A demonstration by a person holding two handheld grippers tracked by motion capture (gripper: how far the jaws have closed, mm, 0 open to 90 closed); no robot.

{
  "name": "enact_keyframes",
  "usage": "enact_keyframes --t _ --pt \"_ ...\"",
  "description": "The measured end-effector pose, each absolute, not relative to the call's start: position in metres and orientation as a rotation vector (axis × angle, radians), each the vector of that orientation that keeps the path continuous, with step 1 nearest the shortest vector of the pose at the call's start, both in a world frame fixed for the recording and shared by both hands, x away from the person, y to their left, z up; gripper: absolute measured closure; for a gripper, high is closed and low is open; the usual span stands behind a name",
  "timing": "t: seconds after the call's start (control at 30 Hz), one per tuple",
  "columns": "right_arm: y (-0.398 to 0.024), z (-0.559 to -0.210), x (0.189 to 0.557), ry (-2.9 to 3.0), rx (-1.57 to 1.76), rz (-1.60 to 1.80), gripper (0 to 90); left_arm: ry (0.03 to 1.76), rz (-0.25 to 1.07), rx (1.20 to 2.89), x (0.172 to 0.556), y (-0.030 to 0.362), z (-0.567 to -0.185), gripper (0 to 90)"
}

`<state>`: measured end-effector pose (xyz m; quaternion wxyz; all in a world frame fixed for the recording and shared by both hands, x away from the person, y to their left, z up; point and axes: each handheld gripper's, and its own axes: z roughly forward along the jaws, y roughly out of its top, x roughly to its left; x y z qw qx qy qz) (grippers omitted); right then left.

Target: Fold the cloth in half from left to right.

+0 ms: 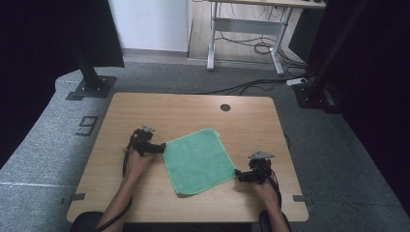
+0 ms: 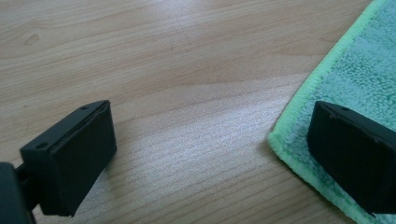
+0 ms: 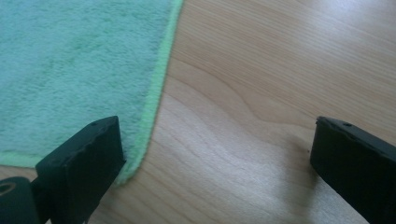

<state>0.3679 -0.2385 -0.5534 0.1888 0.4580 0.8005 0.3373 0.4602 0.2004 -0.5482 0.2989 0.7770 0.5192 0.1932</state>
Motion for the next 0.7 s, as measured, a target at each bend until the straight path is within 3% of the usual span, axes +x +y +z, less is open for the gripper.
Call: enact_keyframes --t 0.7 --pt "-0.182 -0.533 0.356 2.463 1.064 1.079 7.0 1.358 0.511 2.065 0.461 0.200 -0.548 3.9"
